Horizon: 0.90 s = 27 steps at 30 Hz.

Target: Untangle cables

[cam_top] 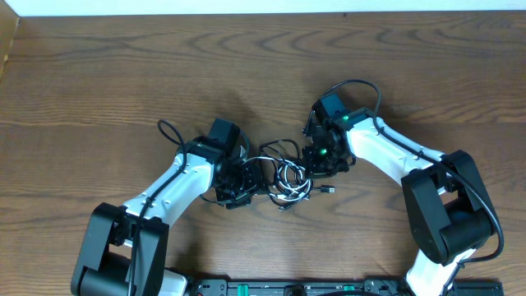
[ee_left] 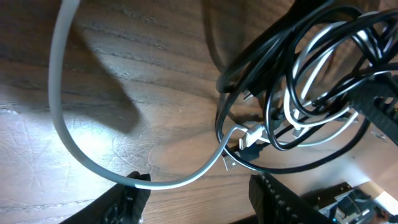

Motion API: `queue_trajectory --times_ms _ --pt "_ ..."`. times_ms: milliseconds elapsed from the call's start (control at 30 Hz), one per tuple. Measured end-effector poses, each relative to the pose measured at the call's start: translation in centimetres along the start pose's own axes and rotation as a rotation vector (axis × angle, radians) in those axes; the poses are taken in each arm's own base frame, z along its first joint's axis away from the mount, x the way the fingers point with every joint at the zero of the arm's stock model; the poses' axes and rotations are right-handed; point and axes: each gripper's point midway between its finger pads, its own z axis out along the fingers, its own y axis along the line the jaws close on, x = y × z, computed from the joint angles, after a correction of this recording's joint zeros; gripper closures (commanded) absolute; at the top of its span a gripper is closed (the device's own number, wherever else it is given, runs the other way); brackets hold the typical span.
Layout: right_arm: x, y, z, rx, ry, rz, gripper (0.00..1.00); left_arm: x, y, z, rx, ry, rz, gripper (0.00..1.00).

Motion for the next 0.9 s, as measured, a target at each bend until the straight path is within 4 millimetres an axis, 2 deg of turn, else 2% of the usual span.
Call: queue_trajectory --times_ms 533,767,900 --pt "0.0 0.0 0.0 0.0 0.001 0.001 0.99 -0.9 1.9 0.9 -0.227 -0.145 0.085 0.44" --pt "0.1 0.0 0.0 0.002 0.005 0.002 0.99 -1.8 1.4 0.8 -0.222 -0.191 0.094 0.44" --pt "0.1 0.0 0.0 0.002 0.005 0.002 0.99 -1.8 0.0 1.1 -0.149 -0.182 0.084 0.44"
